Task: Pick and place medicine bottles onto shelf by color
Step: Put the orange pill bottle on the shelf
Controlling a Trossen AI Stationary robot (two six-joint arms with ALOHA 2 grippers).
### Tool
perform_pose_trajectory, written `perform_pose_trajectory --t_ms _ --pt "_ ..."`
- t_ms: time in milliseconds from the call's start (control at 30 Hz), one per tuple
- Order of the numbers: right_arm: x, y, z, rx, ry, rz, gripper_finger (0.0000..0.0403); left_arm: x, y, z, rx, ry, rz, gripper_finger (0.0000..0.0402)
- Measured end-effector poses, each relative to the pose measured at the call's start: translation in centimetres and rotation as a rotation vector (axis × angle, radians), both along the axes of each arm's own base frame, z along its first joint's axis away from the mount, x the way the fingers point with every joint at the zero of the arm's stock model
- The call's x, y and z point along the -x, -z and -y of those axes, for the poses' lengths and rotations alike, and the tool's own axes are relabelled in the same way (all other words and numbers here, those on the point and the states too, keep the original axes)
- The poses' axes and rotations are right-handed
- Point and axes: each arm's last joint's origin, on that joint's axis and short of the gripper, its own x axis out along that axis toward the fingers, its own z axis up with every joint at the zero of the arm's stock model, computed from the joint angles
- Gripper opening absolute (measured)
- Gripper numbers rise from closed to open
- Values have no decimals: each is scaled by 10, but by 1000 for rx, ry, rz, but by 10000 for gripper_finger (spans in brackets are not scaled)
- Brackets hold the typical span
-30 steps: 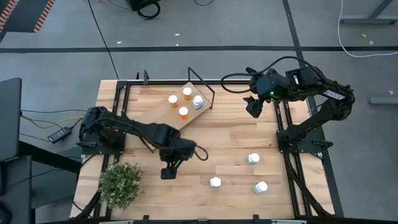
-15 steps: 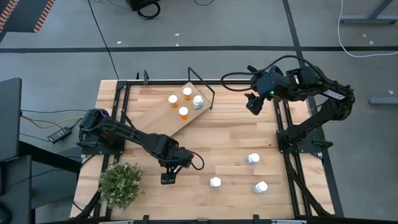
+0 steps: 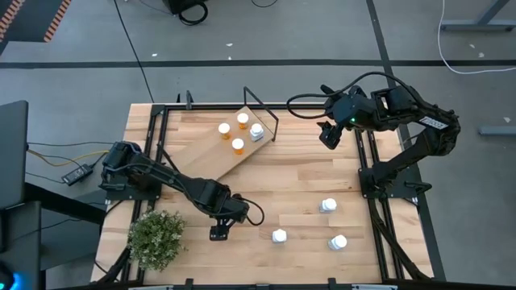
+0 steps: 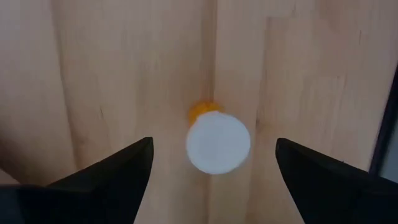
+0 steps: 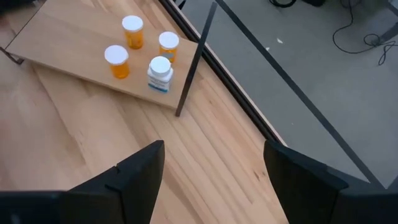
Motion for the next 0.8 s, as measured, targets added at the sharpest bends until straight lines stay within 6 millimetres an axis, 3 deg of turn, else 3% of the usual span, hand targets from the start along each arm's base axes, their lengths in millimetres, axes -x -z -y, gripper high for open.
perform_pose_trajectory --t_ms 367,667,800 --pt "0 0 0 2 -3 -2 282 -3 0 5 63 81 23 346" --pt "0 0 0 3 -5 -7 282 -16 34 3 62 123 -77 346" --pt "0 0 0 4 -6 -7 282 -19 40 -1 55 111 -101 346"
